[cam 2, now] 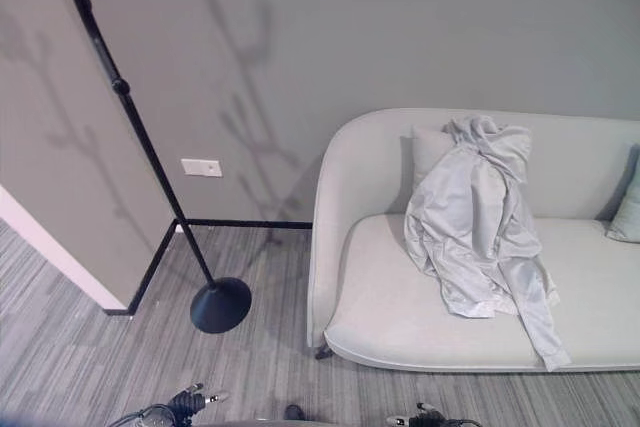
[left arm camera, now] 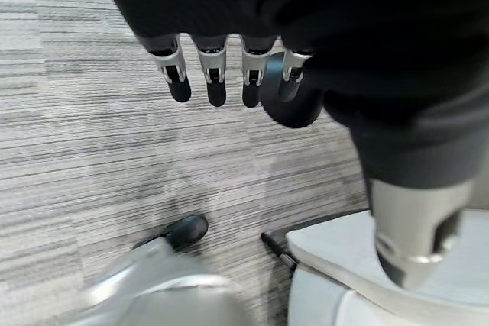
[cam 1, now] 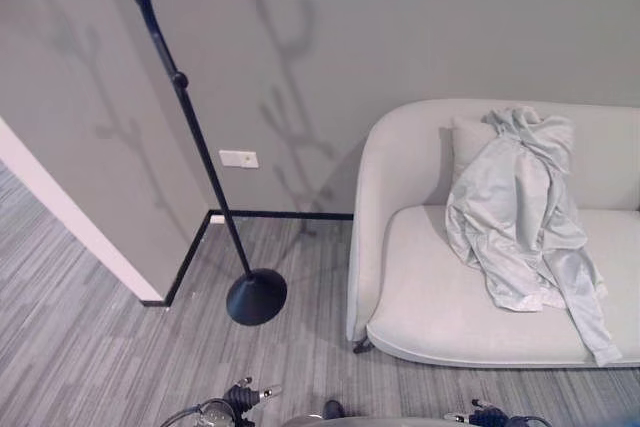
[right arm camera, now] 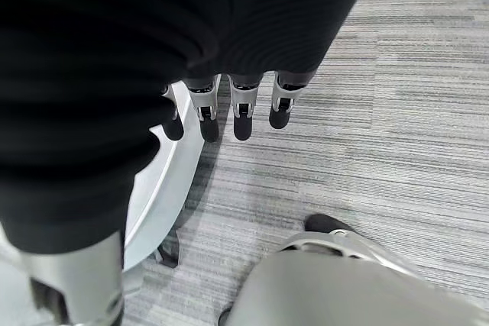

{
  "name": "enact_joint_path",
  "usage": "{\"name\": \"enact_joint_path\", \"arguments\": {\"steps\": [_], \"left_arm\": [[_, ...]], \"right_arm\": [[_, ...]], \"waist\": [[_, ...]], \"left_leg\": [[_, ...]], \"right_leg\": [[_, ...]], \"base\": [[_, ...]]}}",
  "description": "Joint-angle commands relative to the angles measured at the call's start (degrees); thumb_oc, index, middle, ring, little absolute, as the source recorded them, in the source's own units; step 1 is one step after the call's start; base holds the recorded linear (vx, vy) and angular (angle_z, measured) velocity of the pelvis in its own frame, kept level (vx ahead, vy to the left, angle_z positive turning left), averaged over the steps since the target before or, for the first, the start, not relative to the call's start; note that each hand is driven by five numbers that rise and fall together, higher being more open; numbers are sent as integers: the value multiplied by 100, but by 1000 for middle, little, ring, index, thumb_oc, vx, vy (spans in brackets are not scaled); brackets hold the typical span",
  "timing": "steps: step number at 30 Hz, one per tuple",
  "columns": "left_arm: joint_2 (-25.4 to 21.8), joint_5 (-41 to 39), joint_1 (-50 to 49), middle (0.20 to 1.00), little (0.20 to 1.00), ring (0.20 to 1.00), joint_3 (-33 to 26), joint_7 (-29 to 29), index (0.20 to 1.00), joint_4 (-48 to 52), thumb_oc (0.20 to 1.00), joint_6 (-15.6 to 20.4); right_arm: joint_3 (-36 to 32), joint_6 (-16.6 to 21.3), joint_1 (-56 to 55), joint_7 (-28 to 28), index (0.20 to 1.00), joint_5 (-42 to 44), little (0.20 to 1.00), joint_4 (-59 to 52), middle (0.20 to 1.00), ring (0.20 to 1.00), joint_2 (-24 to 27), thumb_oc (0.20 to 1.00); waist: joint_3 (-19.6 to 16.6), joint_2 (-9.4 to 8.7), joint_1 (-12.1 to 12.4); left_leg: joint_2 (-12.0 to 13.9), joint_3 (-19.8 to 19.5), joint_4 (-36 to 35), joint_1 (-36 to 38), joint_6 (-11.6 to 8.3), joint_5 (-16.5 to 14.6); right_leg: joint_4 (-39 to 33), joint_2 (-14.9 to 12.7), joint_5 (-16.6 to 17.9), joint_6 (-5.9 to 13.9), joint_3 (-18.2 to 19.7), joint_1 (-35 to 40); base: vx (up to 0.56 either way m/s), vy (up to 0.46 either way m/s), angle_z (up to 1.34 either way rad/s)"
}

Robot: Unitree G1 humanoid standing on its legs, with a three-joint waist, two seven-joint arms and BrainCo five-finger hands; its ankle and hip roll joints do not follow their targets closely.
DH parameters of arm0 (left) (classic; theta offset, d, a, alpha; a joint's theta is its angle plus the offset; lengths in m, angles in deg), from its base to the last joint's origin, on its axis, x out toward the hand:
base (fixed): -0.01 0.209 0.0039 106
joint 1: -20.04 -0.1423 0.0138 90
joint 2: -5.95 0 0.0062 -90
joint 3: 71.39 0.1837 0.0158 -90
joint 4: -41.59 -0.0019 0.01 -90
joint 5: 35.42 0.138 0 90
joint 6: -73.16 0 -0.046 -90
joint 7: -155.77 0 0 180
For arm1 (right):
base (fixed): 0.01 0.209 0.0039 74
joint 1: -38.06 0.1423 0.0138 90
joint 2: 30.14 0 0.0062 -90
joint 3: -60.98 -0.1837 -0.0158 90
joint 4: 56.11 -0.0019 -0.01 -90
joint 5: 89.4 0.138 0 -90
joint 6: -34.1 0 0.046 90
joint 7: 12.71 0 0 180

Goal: Hang the clothes on the sofa on the clothes rack.

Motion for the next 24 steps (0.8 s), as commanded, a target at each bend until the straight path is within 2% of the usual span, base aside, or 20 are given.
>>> {"name": "enact_joint_path", "arguments": {"steps": [1,5,6,7,8,9,10,11,12,13,14,15,16,17,18,19,21,22,23,24], "left_arm": [[221,197,209,1000,1000,1000,57,18,1000,105,1000,123],[137,158,299,1000,1000,1000,41,20,1000,196,1000,130],[45,112,349,1000,1000,1000,32,2,1000,292,1000,130],[45,112,353,1000,1000,1000,31,3,1000,293,1000,130],[-5,91,378,1000,1000,1000,34,-11,1000,326,1000,135],[-30,86,399,1000,1000,1000,34,-6,1000,339,1000,134],[13,13,308,1000,1000,1000,57,48,1000,334,1000,169],[67,6,228,1000,1000,1000,-8,77,1000,284,1000,168],[115,-41,187,1000,1000,1000,-24,66,1000,274,1000,141],[116,-41,187,1000,1000,1000,-23,66,1000,275,1000,141],[166,-110,181,1000,1000,1000,-39,75,1000,298,1000,111],[218,-156,183,1000,1000,1000,-40,123,1000,404,1000,79],[242,-138,206,1000,1000,1000,36,144,1000,514,1000,78],[286,-161,169,1000,1000,1000,-35,157,1000,577,1000,85],[286,-161,170,1000,1000,1000,-35,156,1000,577,1000,85],[298,-166,154,1000,1000,1000,-101,176,1000,683,1000,89],[298,-165,151,1000,1000,1000,-102,176,1000,685,1000,88],[295,-161,108,1000,1000,1000,-54,183,1000,674,1000,88],[295,-161,108,1000,1000,1000,-54,183,1000,674,1000,88],[286,-138,128,1000,1000,1000,12,165,1000,572,1000,91]], "right_arm": [[14,69,242,22,1000,-111,1000,-49,1000,1000,332,1000],[129,27,386,-15,1000,-155,1000,-303,1000,1000,335,1000],[167,9,400,-25,1000,-171,1000,-398,1000,1000,378,1000],[166,9,403,-25,1000,-171,1000,-399,1000,1000,378,1000],[191,2,411,-25,1000,-165,1000,-396,1000,1000,416,1000],[190,1,417,-13,1000,-166,1000,-405,1000,1000,437,1000],[196,30,344,-30,1000,-171,1000,-555,1000,1000,568,1000],[210,75,359,-42,1000,-216,1000,-541,1000,1000,591,1000],[207,86,309,-52,1000,-210,1000,-564,1000,1000,631,1000],[208,86,308,-52,1000,-210,1000,-565,1000,1000,632,1000],[152,103,216,-29,1000,-193,1000,-602,1000,1000,720,1000],[35,124,79,-3,1000,-133,1000,-621,1000,1000,778,1000],[-232,130,-99,35,1000,17,1000,-587,1000,1000,820,1000],[-261,125,-121,28,1000,24,1000,-498,1000,1000,822,1000],[-261,125,-119,28,1000,24,1000,-497,1000,1000,821,1000],[-174,129,-59,28,1000,-41,1000,-399,1000,1000,813,1000],[-172,130,-58,28,1000,-41,1000,-397,1000,1000,812,1000],[-118,120,78,43,1000,-57,1000,-288,1000,1000,809,1000],[-118,121,79,43,1000,-57,1000,-286,1000,1000,809,1000],[-59,96,202,50,1000,-24,1000,-284,1000,1000,741,1000]], "waist": [[-62,417,109],[-50,487,95],[23,432,64],[22,431,68],[50,391,52],[67,367,41],[45,273,5],[12,305,-33],[8,316,-73],[11,322,-74],[69,329,-173],[117,296,-285],[242,222,-378],[292,265,-337],[286,261,-342],[310,265,-178],[319,267,-179],[251,336,-54],[263,336,-47],[272,382,56]], "left_leg": [[604,-508,-1144,751,-989,360],[1087,-675,-1144,773,-1123,464],[1334,-763,-1144,848,-1144,584],[1333,-761,-1144,831,-1139,604],[1488,-798,-1144,881,-1146,661],[1601,-831,-1144,883,-1139,692],[2075,-896,-1144,893,-1108,771],[2358,-895,-1144,905,-1112,820],[2529,-806,-1144,847,-1080,869],[2536,-808,-1144,851,-1083,868],[2636,-561,-1144,814,-1046,914],[2632,-197,-1144,805,-1046,914],[2457,265,-1088,805,-1110,944],[2190,53,-1014,906,-1113,888],[2186,46,-1013,892,-1110,892],[1759,-479,-835,802,-1074,765],[1763,-479,-825,812,-1076,752],[1282,-640,-942,632,-1035,671],[1280,-630,-951,655,-1034,668],[901,-658,-1112,338,-1015,719]], "right_leg": [[-623,282,740,-29,-329,381],[-1008,-526,812,-45,-74,227],[-1016,-873,859,4,205,74],[-1016,-874,881,0,216,51],[-1016,-930,899,61,363,-9],[-1016,-923,897,113,415,-44],[-1016,-579,786,207,342,-22],[-1016,-378,776,253,266,12],[-1016,-161,781,270,239,47],[-1016,-154,780,267,237,52],[-1016,31,770,261,182,102],[-1016,119,754,229,1,128],[-1016,270,718,183,-149,135],[-1016,417,635,148,-107,162],[-1016,413,637,148,-112,154],[-1016,665,556,117,64,66],[-1016,667,551,118,64,80],[-1016,913,462,104,167,-12],[-1016,910,457,107,174,2],[-1016,1071,404,63,262,6]], "base": [[46,-184,-18],[82,-333,2],[87,-421,-2],[83,-502,-9],[30,-340,-2],[86,-1043,15],[73,-1117,27],[63,-1237,13],[20,-537,7],[14,-451,14],[-18,-327,10],[-11,-647,35],[1,-583,76],[27,-443,143],[36,-427,109],[18,-305,26],[37,-272,-53],[56,-237,-30],[104,-338,-48],[74,-141,-52]]}}
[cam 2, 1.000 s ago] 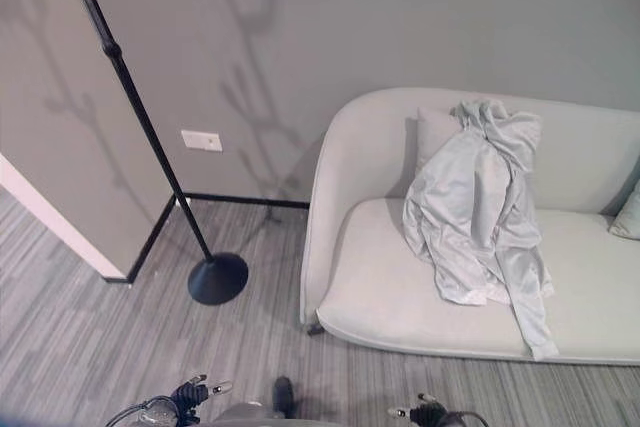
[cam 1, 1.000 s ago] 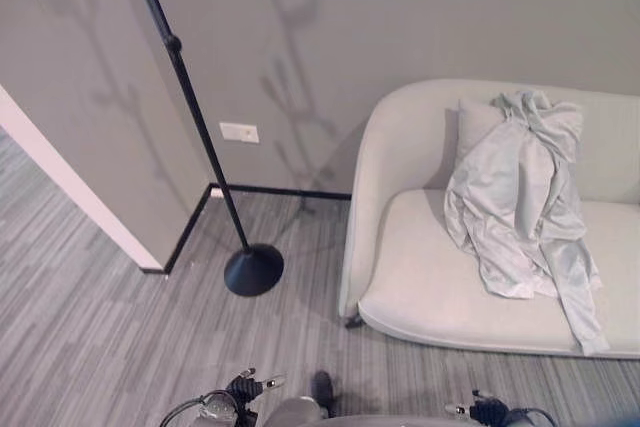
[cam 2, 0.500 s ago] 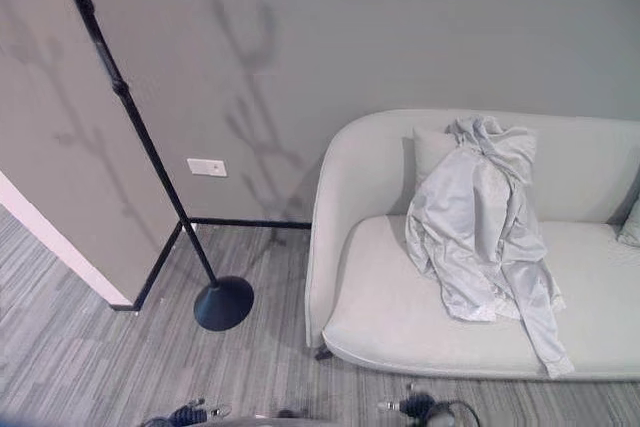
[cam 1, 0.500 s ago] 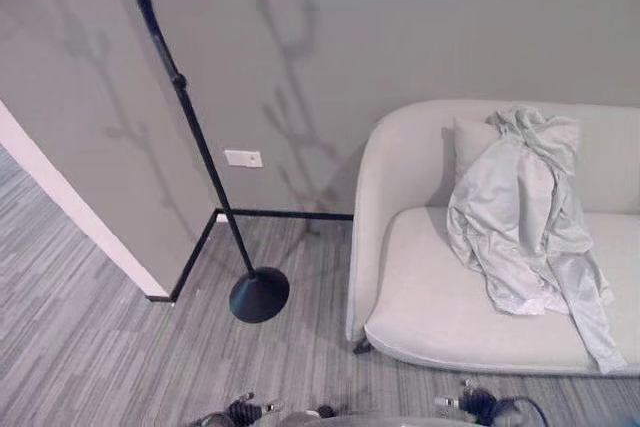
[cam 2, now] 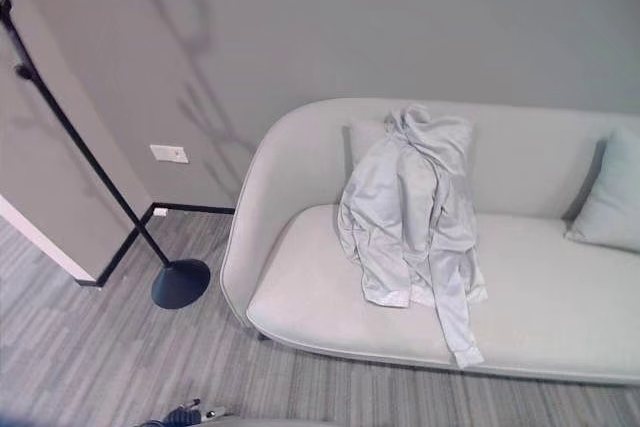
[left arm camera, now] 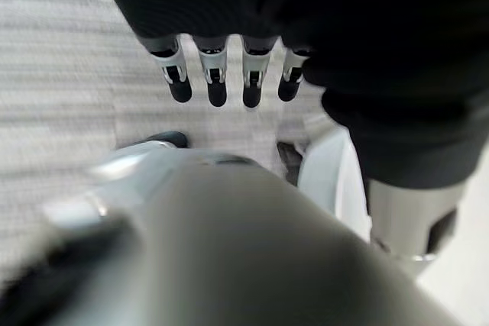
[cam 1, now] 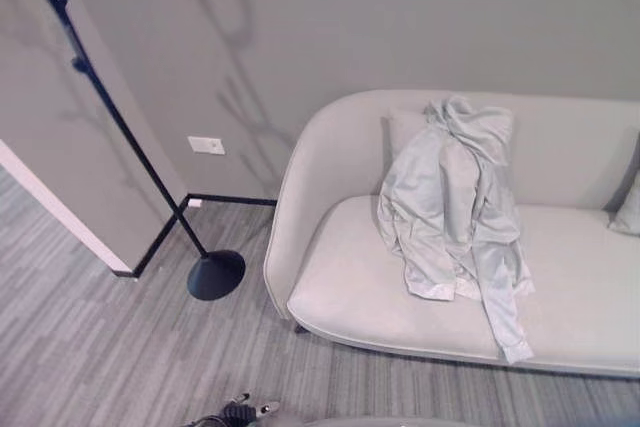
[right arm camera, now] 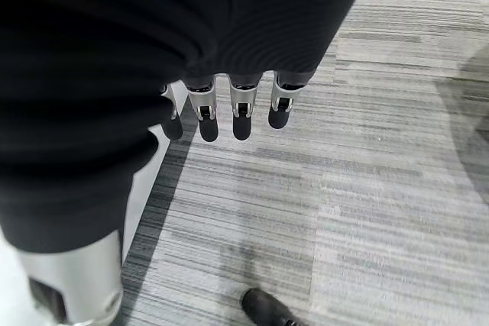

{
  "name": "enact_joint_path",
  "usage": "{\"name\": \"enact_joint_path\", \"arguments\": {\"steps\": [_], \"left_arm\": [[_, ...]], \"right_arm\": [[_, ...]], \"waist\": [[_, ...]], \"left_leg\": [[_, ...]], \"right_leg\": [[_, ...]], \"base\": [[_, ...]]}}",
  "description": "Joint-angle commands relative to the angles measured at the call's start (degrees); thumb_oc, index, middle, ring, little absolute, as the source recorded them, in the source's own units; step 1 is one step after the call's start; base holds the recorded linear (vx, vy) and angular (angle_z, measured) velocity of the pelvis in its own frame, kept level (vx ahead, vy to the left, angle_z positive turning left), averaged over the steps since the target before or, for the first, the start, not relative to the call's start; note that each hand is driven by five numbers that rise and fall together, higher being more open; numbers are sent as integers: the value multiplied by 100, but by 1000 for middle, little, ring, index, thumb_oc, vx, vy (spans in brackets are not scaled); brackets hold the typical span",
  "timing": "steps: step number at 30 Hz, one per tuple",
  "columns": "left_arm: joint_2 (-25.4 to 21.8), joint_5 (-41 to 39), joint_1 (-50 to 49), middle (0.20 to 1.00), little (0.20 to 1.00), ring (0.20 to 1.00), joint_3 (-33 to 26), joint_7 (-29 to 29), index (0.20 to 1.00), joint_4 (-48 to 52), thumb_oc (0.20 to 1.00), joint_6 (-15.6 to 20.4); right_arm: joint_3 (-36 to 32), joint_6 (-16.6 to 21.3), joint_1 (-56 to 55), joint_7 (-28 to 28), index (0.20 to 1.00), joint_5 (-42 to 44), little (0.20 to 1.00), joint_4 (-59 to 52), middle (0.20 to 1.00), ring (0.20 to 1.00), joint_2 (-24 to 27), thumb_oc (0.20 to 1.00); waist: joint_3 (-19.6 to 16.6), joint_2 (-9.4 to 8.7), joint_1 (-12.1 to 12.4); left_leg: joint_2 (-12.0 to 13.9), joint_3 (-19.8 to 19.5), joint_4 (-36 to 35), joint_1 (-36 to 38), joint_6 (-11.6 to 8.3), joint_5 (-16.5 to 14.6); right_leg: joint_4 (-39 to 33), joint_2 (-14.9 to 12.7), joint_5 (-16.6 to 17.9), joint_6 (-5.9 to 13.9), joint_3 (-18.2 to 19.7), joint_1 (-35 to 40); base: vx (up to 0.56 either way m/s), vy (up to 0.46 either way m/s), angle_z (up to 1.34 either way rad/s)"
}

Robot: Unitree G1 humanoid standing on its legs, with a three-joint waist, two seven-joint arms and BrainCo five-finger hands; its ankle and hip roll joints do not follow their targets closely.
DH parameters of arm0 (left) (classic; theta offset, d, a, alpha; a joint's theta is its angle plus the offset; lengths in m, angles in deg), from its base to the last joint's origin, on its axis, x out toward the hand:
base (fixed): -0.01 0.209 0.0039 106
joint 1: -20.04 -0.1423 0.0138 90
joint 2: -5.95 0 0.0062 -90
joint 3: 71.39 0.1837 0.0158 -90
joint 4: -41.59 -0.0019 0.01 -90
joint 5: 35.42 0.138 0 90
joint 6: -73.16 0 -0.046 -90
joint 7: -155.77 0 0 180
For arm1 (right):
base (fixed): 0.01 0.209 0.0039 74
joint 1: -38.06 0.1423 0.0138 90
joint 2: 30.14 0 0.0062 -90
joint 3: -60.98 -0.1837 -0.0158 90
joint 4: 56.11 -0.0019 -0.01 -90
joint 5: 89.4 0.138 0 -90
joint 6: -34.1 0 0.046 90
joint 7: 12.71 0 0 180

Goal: Hang the clothes on the sofa on the clothes rack.

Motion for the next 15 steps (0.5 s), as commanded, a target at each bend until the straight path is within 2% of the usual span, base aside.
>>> {"name": "enact_joint_path", "arguments": {"steps": [1,3,4,6,8,9,11,15], "left_arm": [[-49,-65,509,1000,1000,1000,11,-2,1000,-95,1000,121],[-54,-42,560,1000,1000,1000,46,-22,1000,-227,1000,110],[-56,-42,562,1000,1000,1000,45,-22,1000,-229,1000,111],[-38,-32,655,1000,1000,1000,62,-31,1000,-323,1000,106],[-30,3,642,1000,1000,1000,38,-19,1000,-456,1000,102],[-6,53,583,1000,1000,1000,18,-29,1000,-562,1000,87],[36,141,530,1000,1000,1000,62,-35,1000,-681,1000,96],[36,141,530,1000,1000,1000,62,-35,1000,-681,1000,96]], "right_arm": [[304,81,749,28,1000,79,1000,-109,1000,1000,-344,1000],[382,88,845,24,1000,128,1000,-168,1000,1000,-447,1000],[382,88,846,25,1000,129,1000,-167,1000,1000,-450,1000],[472,102,964,19,1000,172,1000,-134,1000,1000,-562,1000],[538,84,969,-28,1000,161,1000,-97,1000,1000,-674,1000],[585,73,960,-54,1000,139,1000,-74,1000,1000,-738,1000],[673,59,990,-74,1000,75,1000,-10,1000,1000,-815,1000],[673,59,989,-74,1000,75,1000,-9,1000,1000,-816,1000]], "waist": [[269,138,275],[346,113,417],[351,105,420],[414,87,575],[354,125,645],[234,182,618],[76,181,636],[80,180,640]], "left_leg": [[-377,279,-482,-596,359,602],[-601,302,-482,-1030,388,435],[-608,308,-482,-1022,390,430],[-732,389,-482,-1504,403,277],[-725,415,-482,-1436,391,286],[-682,420,-482,-1299,377,380],[-679,443,-482,-1170,390,546],[-680,449,-482,-1164,390,544]], "right_leg": [[-322,-70,142,145,611,50],[-322,42,137,100,693,121],[-322,34,131,104,697,127],[-322,108,104,84,715,217],[-322,143,88,74,712,294],[-322,160,83,76,696,350],[-322,121,190,83,719,536],[-322,119,189,84,724,540]], "base": [[103,-182,-63],[82,-94,-37],[103,-56,-23],[212,-35,-9],[261,16,13],[247,66,-24],[261,78,-56],[19,7,-58]]}}
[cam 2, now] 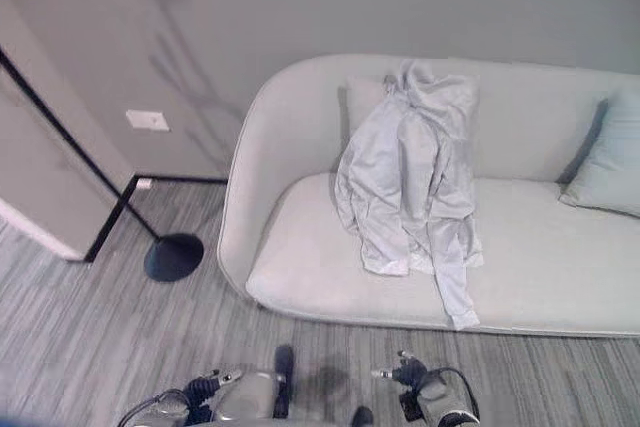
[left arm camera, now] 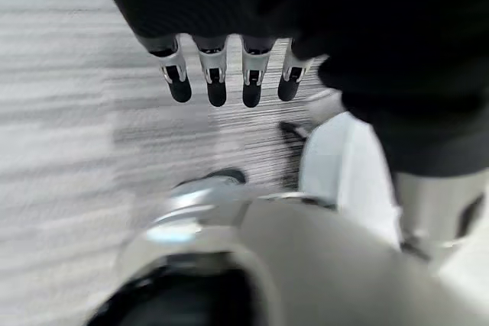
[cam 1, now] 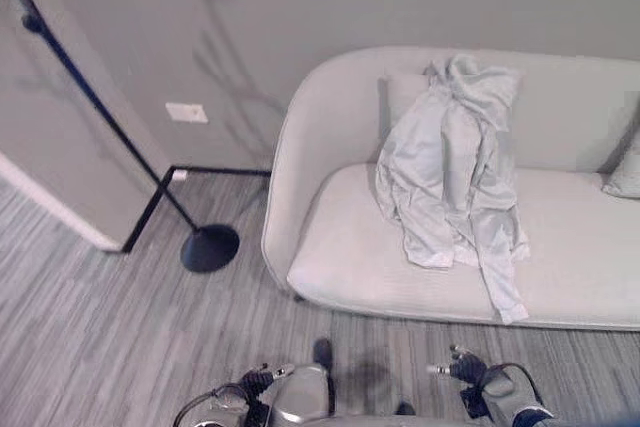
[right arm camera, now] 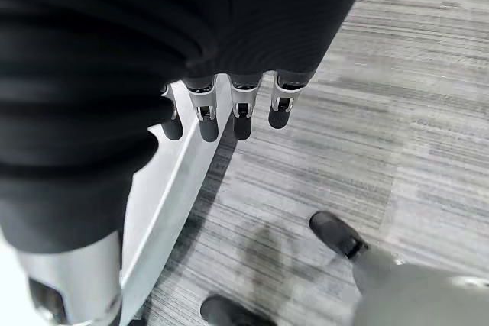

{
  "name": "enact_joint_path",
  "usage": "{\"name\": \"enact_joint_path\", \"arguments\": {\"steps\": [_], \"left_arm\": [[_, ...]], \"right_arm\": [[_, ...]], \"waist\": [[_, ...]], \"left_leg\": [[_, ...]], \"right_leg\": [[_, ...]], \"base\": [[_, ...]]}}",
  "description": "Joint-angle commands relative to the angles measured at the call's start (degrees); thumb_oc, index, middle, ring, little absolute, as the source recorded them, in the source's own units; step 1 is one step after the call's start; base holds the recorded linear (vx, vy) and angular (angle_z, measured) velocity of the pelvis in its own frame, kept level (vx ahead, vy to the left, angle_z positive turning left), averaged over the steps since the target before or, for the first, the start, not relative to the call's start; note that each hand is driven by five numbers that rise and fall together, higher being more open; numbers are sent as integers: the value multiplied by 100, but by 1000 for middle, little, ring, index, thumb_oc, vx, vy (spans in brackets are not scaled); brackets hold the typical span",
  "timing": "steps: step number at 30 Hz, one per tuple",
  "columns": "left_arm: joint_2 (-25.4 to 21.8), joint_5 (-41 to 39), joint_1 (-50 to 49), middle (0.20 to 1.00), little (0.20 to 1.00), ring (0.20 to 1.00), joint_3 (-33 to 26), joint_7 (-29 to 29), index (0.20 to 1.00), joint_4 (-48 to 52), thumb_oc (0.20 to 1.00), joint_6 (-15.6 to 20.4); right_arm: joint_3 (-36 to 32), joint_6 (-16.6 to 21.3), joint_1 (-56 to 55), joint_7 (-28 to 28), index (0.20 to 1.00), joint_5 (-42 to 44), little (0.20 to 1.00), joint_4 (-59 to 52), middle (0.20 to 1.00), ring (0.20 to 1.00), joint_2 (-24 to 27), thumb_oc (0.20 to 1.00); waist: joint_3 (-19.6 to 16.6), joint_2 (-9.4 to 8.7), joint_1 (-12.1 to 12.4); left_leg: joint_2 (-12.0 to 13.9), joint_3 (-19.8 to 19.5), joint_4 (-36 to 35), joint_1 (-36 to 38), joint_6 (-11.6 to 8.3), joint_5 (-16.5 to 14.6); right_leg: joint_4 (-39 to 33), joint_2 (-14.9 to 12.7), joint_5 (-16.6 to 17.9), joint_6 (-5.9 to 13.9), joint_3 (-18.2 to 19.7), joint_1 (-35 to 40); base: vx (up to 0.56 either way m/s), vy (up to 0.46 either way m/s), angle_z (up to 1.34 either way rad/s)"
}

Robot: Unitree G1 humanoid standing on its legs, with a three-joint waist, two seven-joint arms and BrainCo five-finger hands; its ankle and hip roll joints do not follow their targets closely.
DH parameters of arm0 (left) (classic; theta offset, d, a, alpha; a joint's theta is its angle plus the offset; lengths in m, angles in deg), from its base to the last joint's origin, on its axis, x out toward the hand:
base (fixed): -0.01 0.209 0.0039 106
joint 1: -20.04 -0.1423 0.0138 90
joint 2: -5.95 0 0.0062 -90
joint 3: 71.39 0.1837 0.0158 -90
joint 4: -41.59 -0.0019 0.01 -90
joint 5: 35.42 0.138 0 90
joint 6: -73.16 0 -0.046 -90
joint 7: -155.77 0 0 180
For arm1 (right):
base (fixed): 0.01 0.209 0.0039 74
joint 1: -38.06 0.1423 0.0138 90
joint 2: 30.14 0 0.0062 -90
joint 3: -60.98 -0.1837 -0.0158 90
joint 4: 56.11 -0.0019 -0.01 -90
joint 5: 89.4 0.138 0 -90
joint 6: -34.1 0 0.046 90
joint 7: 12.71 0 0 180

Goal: Hang the clothes on the sofa on the clothes rack.

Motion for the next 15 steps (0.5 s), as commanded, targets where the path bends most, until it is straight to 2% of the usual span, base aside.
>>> {"name": "enact_joint_path", "arguments": {"steps": [1,2,3,4,5,7,8,9,10,12,13,15], "left_arm": [[5,96,-62,1000,1000,1000,215,-7,1000,-134,1000,38],[-173,165,-49,1000,1000,1000,190,-79,1000,-148,1000,33],[-199,140,-25,1000,1000,1000,174,-80,1000,-60,1000,39],[-234,122,27,1000,1000,1000,178,-104,1000,38,1000,48],[-281,118,36,1000,1000,1000,138,-131,1000,110,1000,42],[-285,59,60,1000,1000,1000,94,-152,1000,172,1000,42],[-285,58,58,1000,1000,1000,95,-152,1000,173,1000,42],[-276,35,54,1000,1000,1000,105,-149,1000,199,1000,32],[-265,25,42,1000,1000,1000,127,-153,1000,209,1000,28],[-284,36,39,1000,1000,1000,177,-152,1000,183,1000,24],[-286,36,40,1000,1000,1000,217,-152,1000,132,1000,38],[-286,36,40,1000,1000,1000,217,-152,1000,132,1000,38]], "right_arm": [[-191,47,106,-3,1000,67,1000,14,1000,1000,135,1000],[-99,54,103,-58,1000,-58,1000,78,1000,1000,17,1000],[-135,54,118,-52,1000,-63,1000,68,1000,1000,67,1000],[-185,30,133,-54,1000,-42,1000,44,1000,1000,131,1000],[-221,23,115,-41,1000,-29,1000,23,1000,1000,155,1000],[-264,23,59,-30,1000,-35,1000,40,1000,1000,210,1000],[-264,23,56,-30,1000,-35,1000,39,1000,1000,210,1000],[-264,24,29,-17,1000,-47,1000,66,1000,1000,229,1000],[-264,16,-1,3,1000,-53,1000,78,1000,1000,248,1000],[-276,-12,-38,21,1000,-43,1000,87,1000,1000,251,1000],[-278,-34,-34,29,1000,-23,1000,112,1000,1000,255,1000],[-278,-34,-34,29,1000,-23,1000,112,1000,1000,255,1000]], "waist": [[-252,58,95],[-549,-244,185],[-513,-141,119],[-395,107,-42],[-259,169,-157],[-256,158,-171],[-241,156,-187],[-258,161,-221],[-270,184,-293],[-239,218,-412],[-174,267,-505],[-173,268,-504]], "left_leg": [[-139,-153,-975,80,88,424],[-343,-24,-975,578,189,410],[-308,-37,-975,755,214,386],[-201,-105,-975,1069,246,348],[-243,-139,-975,1387,250,222],[-285,-270,-975,1423,238,115],[-289,-284,-975,1442,237,110],[-325,-389,-975,1419,226,64],[-330,-501,-975,1422,214,10],[-286,-623,-975,1483,204,-60],[-204,-676,-975,1563,200,-108],[-204,-674,-975,1565,199,-109]], "right_leg": [[-134,176,280,84,-41,380],[696,-201,654,176,-269,862],[1212,-212,631,198,-245,702],[2020,-117,552,187,-180,369],[2188,-430,401,89,-368,230],[1533,-616,373,51,-480,102],[1518,-617,370,53,-498,136],[1126,-659,364,33,-514,63],[532,-729,388,18,-458,-109],[-103,-813,444,39,-273,-363],[-134,-933,422,94,-107,-759],[-134,-932,422,94,-106,-758]], "base": [[658,262,-2],[734,331,-5],[834,450,-20],[308,230,-37],[275,145,-3],[156,-27,16],[88,-58,34],[104,-68,70],[136,-89,63],[139,-108,49],[95,-90,30],[69,-119,30]]}}
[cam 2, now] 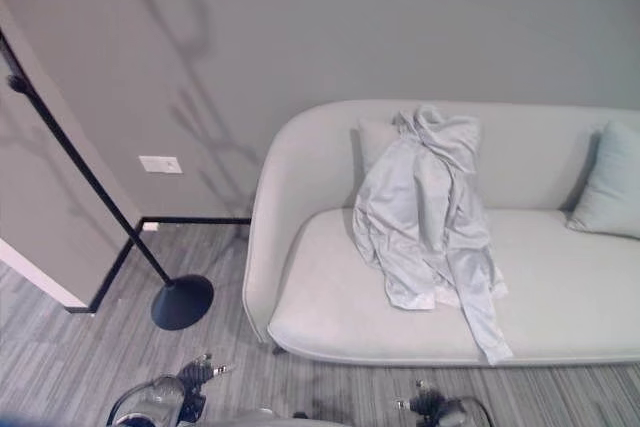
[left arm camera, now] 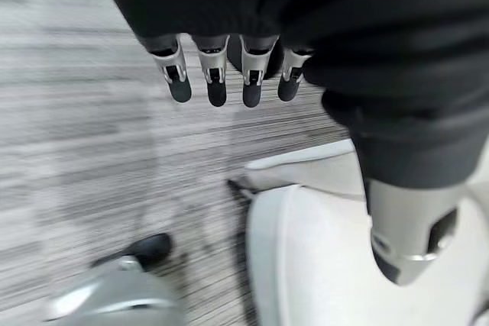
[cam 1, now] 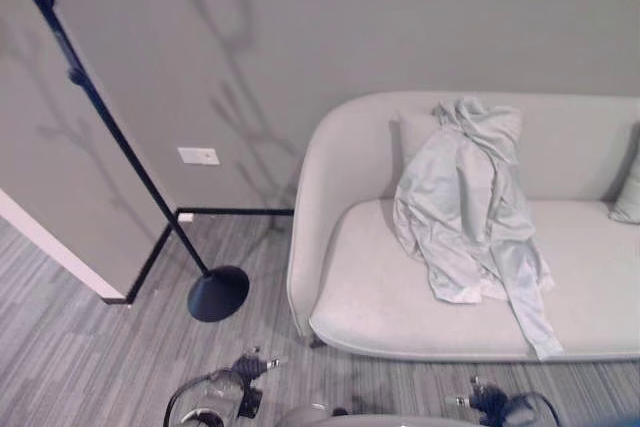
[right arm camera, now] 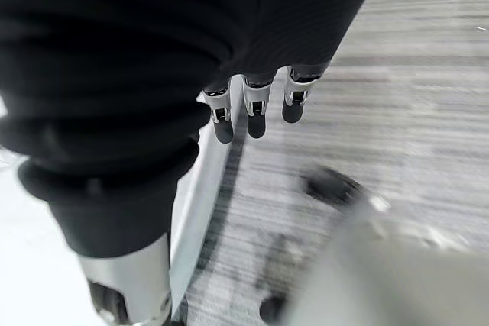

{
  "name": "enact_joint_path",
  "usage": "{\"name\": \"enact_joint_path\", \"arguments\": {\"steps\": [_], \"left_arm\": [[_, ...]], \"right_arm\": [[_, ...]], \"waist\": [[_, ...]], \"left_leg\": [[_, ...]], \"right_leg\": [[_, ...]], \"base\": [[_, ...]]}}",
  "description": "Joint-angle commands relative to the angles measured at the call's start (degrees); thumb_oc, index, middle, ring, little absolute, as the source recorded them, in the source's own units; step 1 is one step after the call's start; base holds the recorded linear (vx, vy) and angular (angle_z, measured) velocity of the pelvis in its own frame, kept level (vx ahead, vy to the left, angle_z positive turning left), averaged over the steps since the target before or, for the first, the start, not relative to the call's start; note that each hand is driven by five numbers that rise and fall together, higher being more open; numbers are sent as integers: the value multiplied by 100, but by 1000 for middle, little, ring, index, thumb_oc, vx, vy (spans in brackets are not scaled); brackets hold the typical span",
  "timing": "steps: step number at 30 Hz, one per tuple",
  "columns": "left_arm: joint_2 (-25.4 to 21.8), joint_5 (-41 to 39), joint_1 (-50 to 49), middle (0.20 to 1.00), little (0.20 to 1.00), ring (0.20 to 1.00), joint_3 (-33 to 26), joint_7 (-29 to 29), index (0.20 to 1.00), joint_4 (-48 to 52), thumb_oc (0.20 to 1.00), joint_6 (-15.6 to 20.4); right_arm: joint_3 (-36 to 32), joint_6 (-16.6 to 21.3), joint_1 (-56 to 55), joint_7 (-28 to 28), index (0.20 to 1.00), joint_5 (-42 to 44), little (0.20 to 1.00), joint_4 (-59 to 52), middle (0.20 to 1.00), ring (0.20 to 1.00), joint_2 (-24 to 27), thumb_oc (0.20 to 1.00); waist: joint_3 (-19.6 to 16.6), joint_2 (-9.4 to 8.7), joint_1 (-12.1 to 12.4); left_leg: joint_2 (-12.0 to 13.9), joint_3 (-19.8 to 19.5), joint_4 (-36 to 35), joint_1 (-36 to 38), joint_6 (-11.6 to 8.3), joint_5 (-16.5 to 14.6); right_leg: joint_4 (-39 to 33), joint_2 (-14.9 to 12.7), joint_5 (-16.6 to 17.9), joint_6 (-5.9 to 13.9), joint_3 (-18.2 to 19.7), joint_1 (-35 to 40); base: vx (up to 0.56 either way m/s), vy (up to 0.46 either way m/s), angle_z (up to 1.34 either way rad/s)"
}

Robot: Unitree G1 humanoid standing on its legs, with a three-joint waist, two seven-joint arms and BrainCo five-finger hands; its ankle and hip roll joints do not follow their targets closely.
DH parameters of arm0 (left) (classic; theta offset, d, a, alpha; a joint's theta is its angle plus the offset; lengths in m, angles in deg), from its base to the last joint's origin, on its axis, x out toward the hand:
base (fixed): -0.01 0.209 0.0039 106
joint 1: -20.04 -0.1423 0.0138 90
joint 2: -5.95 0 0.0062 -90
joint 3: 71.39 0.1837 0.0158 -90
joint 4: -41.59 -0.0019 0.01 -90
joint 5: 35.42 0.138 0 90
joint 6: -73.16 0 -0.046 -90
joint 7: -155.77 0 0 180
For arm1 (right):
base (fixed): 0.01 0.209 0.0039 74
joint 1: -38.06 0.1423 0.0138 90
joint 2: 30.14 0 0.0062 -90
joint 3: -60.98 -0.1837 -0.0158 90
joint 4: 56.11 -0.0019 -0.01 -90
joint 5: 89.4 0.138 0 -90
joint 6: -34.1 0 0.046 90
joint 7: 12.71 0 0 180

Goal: Hang the clothes on the sofa on the clothes rack.

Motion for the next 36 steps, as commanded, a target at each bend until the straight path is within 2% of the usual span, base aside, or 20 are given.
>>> {"name": "enact_joint_path", "arguments": {"steps": [1,3,5,6,8,15,20,21,23,24,25,26,27,28,30,31,33,34,35,36], "left_arm": [[-55,32,24,1000,1000,1000,165,-34,1000,103,1000,136],[-27,71,29,1000,1000,1000,231,-26,1000,15,1000,152],[52,81,-26,1000,1000,1000,240,6,1000,33,1000,167],[53,81,-28,1000,1000,1000,241,6,1000,34,1000,167],[97,73,-44,1000,1000,1000,250,33,1000,180,1000,153],[99,25,-74,1000,1000,1000,159,46,1000,441,1000,139],[100,25,-74,1000,1000,1000,159,46,1000,441,1000,139],[131,58,-193,1000,1000,1000,153,90,1000,446,1000,133],[165,86,-256,1000,1000,1000,203,120,1000,446,1000,109],[193,82,-237,1000,1000,1000,270,147,1000,530,1000,82],[209,59,-246,1000,1000,1000,311,156,1000,581,1000,79],[211,58,-244,1000,1000,1000,312,156,1000,582,1000,78],[216,43,-233,1000,1000,1000,316,170,1000,589,1000,76],[192,26,-213,1000,1000,1000,323,184,1000,571,1000,82],[184,9,-200,1000,1000,1000,324,201,1000,562,1000,75],[169,3,-131,1000,1000,1000,360,203,1000,529,1000,72],[97,2,-49,1000,1000,1000,373,179,1000,554,1000,73],[94,2,-47,1000,1000,1000,375,179,1000,553,1000,73],[29,-10,41,1000,1000,1000,363,153,1000,533,1000,77],[-3,-37,51,1000,1000,1000,310,141,1000,494,1000,80]], "right_arm": [[-132,-3,249,73,1000,-17,1000,-36,1000,1000,-6,1000],[-142,15,216,78,1000,-37,1000,-4,1000,1000,14,1000],[-163,59,166,88,1000,-28,1000,-9,1000,1000,110,1000],[-163,59,164,88,1000,-28,1000,-10,1000,1000,111,1000],[-220,78,155,108,1000,-6,1000,-54,1000,1000,178,1000],[-353,144,66,108,1000,44,1000,-353,1000,1000,309,1000],[-353,144,66,108,1000,44,1000,-353,1000,1000,309,1000],[-474,188,-47,118,1000,66,1000,-516,1000,1000,443,1000],[-546,198,-173,124,1000,80,1000,-626,1000,1000,538,1000],[-632,186,-245,179,1000,119,1000,-720,1000,1000,654,1000],[-664,174,-225,191,1000,139,1000,-806,1000,1000,724,1000],[-666,172,-225,191,1000,139,1000,-808,1000,1000,726,1000],[-678,162,-192,201,1000,142,1000,-840,1000,1000,756,1000],[-728,159,-187,203,1000,139,1000,-921,1000,1000,751,1000],[-784,160,-208,204,1000,150,1000,-993,1000,1000,744,1000],[-877,159,-213,215,1000,175,1000,-1136,1000,1000,717,1000],[-946,158,-192,225,1000,264,1000,-1274,1000,1000,656,1000],[-947,157,-193,225,1000,265,1000,-1275,1000,1000,653,1000],[-990,176,-180,233,1000,329,1000,-1448,1000,1000,618,1000],[-1010,179,-189,216,1000,374,1000,-1593,1000,1000,590,1000]], "waist": [[222,-70,-47],[192,-152,-51],[100,-130,-43],[99,-127,-45],[87,-112,-74],[98,-77,-195],[99,-76,-195],[101,1,-309],[131,0,-382],[302,-96,-423],[458,-110,-418],[471,-98,-428],[543,-78,-396],[586,-87,-352],[627,-105,-301],[703,-112,-213],[809,-90,-72],[824,-99,-69],[905,-108,-12],[906,-96,11]], "left_leg": [[490,-357,-678,693,-1018,185],[598,-337,-678,713,-1023,247],[863,-287,-678,695,-1046,353],[866,-289,-678,694,-1047,352],[1070,-243,-678,633,-1080,416],[1381,-159,-678,709,-1088,537],[1382,-158,-678,710,-1088,537],[1594,-85,-678,919,-1008,753],[1697,-57,-180,847,-942,802],[1756,-61,647,544,-873,696],[1723,-52,1158,326,-853,672],[1737,-73,1212,305,-855,643],[1581,-115,1276,107,-863,578],[1356,-127,1097,-136,-889,522],[1256,-83,842,-174,-905,472],[1078,111,182,-488,-1015,592],[921,325,-678,-808,-1036,672],[912,331,-677,-786,-1034,661],[917,526,-678,-1373,-1048,374],[932,661,-678,-1448,-1085,365]], "right_leg": [[77,20,281,-433,12,-211],[77,78,309,-384,-50,-141],[77,238,274,-327,-178,-116],[77,240,273,-328,-180,-115],[77,398,240,-298,-272,-78],[77,658,227,-268,-329,-58],[77,658,227,-268,-329,-57],[77,873,217,-267,-250,-16],[77,935,224,-290,-217,30],[77,874,298,-338,-246,134],[77,920,267,-378,-253,278],[77,931,265,-379,-265,290],[77,995,210,-397,-237,364],[77,1074,162,-414,-170,402],[77,1149,127,-418,-117,463],[77,1274,121,-420,-61,519],[77,1380,98,-441,5,688],[77,1369,88,-436,8,708],[77,1365,83,-435,-25,790],[77,1363,90,-422,-59,839]], "base": [[93,-189,59],[143,-318,58],[168,-345,43],[111,-251,35],[92,-235,13],[83,-176,-8],[51,-83,-8],[242,-400,-4],[184,-393,15],[83,-349,23],[44,-286,21],[68,-172,28],[58,-73,20],[105,-91,9],[113,-46,14],[164,-22,15],[199,-8,13],[200,20,15],[215,40,-10],[385,67,-6]]}}
